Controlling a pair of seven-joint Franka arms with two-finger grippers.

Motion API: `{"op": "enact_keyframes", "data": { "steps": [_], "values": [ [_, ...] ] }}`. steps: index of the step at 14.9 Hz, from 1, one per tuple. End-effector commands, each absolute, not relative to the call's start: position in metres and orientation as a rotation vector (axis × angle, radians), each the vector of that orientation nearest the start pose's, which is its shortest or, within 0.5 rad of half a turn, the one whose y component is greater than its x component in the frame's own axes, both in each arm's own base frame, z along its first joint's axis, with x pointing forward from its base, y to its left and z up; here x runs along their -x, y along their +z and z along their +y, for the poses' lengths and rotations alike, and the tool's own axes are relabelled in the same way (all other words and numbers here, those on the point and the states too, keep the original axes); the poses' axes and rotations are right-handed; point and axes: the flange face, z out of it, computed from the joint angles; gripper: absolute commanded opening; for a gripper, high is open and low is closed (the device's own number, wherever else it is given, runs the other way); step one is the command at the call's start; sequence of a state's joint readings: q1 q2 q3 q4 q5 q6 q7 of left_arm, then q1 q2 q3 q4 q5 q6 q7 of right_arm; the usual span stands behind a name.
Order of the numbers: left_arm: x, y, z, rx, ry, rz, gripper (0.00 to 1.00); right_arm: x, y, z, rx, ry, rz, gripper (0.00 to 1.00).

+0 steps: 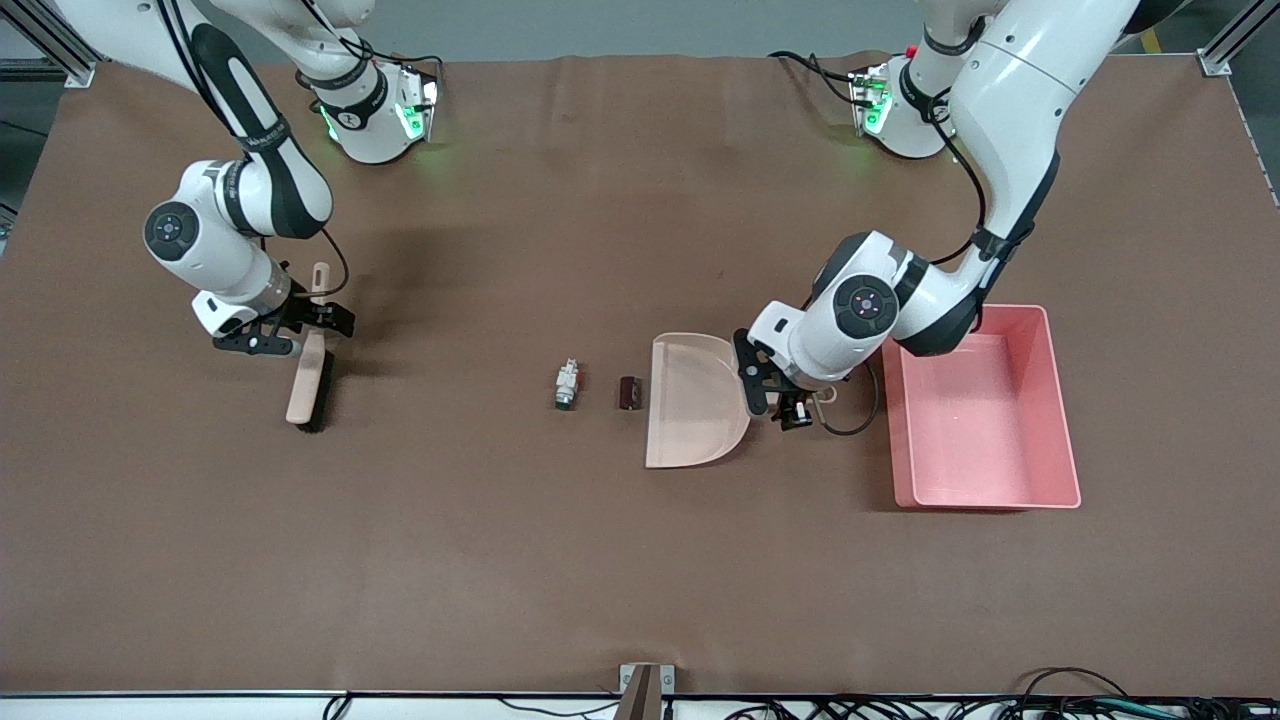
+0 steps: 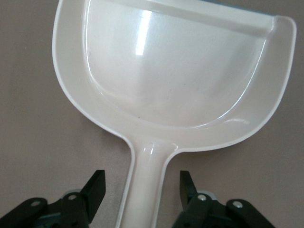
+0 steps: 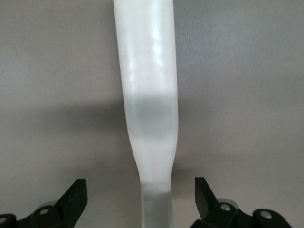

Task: Clean e-waste and dump in bin
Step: 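Grasp the dustpan handle with the left gripper while the right gripper grasps the brush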

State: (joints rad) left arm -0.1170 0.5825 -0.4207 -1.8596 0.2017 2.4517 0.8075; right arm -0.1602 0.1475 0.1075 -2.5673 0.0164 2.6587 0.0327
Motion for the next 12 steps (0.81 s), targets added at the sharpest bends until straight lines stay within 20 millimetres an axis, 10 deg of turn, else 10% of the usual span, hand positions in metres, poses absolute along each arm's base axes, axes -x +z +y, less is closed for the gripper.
{"op": "enact_keyframes", "data": {
  "steps": [1, 7, 12],
  "values": [
    [-0.566, 0.227, -0.322, 2.384, -0.180, 2.143, 0.63, -0.419, 0.208, -0.021, 3.119, 0.102, 0.154, 1.00],
    [-0.562, 0.223, -0.333, 2.354, -0.193, 2.171, 0.57, -0.418, 0.229, -0.027, 3.123, 0.138, 0.121, 1.00],
    [-0.560, 0.224, -0.338, 2.319, -0.199, 2.205, 0.46, -0.419, 0.233, -0.032, 3.123, 0.138, 0.138, 0.65]
  ]
}}
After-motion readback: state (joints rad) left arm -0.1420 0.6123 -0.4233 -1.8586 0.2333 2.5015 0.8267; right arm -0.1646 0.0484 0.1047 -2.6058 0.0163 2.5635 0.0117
